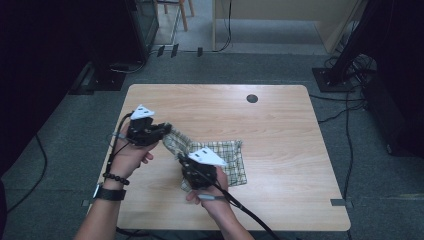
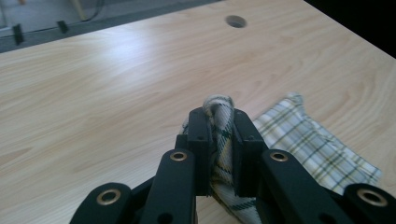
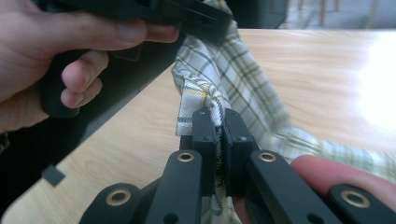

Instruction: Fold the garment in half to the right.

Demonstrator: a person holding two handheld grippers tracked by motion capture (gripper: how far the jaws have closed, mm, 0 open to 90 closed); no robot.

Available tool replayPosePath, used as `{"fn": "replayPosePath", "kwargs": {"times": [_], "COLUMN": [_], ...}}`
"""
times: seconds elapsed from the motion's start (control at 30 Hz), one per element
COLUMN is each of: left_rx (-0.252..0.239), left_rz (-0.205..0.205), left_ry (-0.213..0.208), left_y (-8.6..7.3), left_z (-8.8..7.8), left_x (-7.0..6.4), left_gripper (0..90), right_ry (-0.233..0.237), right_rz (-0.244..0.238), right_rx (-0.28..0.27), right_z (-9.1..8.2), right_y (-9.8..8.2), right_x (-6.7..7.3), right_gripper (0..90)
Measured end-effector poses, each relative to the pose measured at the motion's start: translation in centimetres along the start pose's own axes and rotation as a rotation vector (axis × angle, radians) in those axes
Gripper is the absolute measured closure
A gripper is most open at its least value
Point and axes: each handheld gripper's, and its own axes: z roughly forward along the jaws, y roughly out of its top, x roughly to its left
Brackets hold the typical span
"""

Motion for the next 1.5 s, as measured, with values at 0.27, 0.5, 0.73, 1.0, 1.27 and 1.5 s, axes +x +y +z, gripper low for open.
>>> {"fn": "replayPosePath", "kwargs": {"times": [0.27,0.5,0.73,1.0,1.27,1.5], "left_rx": [0.11,0.054,0.028,0.085,0.094,0.078], "left_rz": [-0.02,-0.31,-0.332,-0.314,-0.253,-0.23], "left_ry": [-0.03,-0.358,-0.269,-0.234,-0.225,-0.213], "left_y": [-0.6,-0.6,-3.6,-7.2,-8.6,-8.9], "left_z": [9.0,10.3,7.8,9.4,11.0,10.9], "left_x": [-4.4,-1.7,0.9,0.2,-1.5,-1.6], "left_gripper": [80.2,27.8,28.6,30.9,30.8,29.4], "right_ry": [-0.162,-0.279,-0.302,-0.287,-0.429,-0.467], "right_rz": [0.212,0.254,0.281,0.173,0.298,0.259], "right_rx": [-0.002,0.059,0.047,-0.098,0.03,0.096], "right_z": [-1.7,-1.3,-2.1,-4.7,-4.5,-3.7], "right_y": [-3.9,-6.3,-7.1,-5.5,-7.6,-8.3], "right_x": [-6.3,-9.6,-10.7,-10.0,-13.3,-13.7], "right_gripper": [86.4,86.1,85.7,85.6,85.3,84.8]}}
